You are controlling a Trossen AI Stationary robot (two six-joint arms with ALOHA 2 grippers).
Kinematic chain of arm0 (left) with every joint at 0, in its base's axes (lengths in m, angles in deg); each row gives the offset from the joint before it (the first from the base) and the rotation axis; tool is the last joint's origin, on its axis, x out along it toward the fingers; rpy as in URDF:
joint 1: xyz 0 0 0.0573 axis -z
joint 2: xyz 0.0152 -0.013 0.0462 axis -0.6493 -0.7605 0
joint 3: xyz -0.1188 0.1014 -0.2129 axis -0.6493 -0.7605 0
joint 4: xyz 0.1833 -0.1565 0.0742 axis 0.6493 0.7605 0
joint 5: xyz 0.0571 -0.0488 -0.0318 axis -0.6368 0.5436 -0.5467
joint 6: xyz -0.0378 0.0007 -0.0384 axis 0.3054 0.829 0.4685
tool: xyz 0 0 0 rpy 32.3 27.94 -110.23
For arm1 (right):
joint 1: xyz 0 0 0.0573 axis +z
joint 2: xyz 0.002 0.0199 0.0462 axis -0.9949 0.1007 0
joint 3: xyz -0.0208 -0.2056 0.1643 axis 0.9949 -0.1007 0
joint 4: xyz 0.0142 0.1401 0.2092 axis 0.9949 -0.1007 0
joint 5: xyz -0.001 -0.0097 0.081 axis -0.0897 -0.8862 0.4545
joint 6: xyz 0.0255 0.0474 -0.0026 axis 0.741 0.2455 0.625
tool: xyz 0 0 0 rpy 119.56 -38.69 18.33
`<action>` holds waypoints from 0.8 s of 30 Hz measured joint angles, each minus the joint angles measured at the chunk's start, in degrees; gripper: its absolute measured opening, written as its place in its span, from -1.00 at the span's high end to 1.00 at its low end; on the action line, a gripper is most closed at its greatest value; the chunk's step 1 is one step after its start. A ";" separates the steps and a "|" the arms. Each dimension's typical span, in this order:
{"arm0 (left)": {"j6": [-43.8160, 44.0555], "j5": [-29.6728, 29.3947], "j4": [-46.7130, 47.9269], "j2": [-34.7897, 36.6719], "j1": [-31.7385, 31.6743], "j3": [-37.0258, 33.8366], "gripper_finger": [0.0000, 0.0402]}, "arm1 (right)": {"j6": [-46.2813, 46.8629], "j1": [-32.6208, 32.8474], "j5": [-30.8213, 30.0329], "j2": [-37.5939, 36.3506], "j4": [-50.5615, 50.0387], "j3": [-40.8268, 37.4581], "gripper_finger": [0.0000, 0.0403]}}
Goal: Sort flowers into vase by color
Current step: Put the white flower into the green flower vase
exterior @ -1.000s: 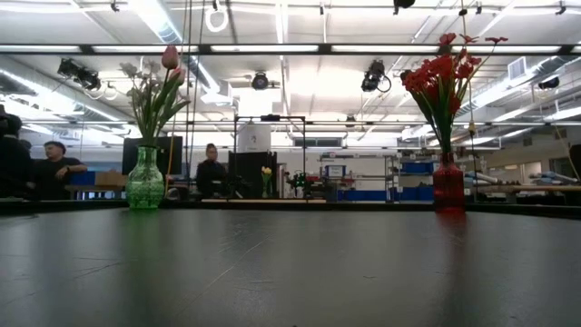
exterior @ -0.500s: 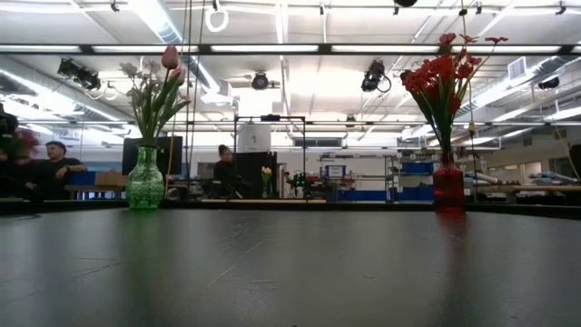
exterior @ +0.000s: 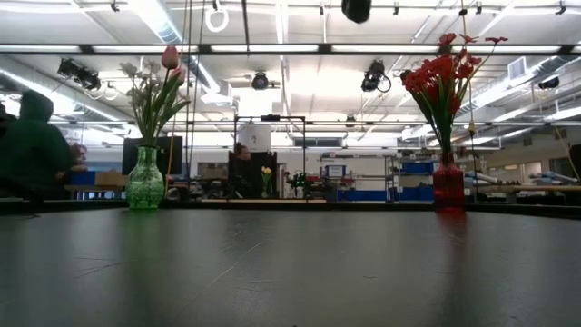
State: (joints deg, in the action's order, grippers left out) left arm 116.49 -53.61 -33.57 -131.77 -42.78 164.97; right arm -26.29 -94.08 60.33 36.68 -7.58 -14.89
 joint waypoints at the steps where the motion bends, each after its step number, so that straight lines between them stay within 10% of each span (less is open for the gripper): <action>1: 3.97 -1.48 -0.24 -0.63 -0.46 0.00 -0.46 | -2.11 0.40 -0.31 0.72 -0.34 1.04 0.88; 17: 27.02 -6.84 -3.41 -10.44 -5.06 -0.02 -0.46 | -43.24 8.02 -33.36 7.08 -2.48 10.89 0.17; 24: 27.62 -7.18 -3.50 -10.96 -5.75 0.02 -0.46 | -48.14 10.92 -28.89 5.40 -4.27 10.97 0.01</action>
State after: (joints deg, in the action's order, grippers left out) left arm 144.11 -60.79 -37.07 -142.73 -48.53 164.99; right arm -74.42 -83.16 31.44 42.08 -11.85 -3.91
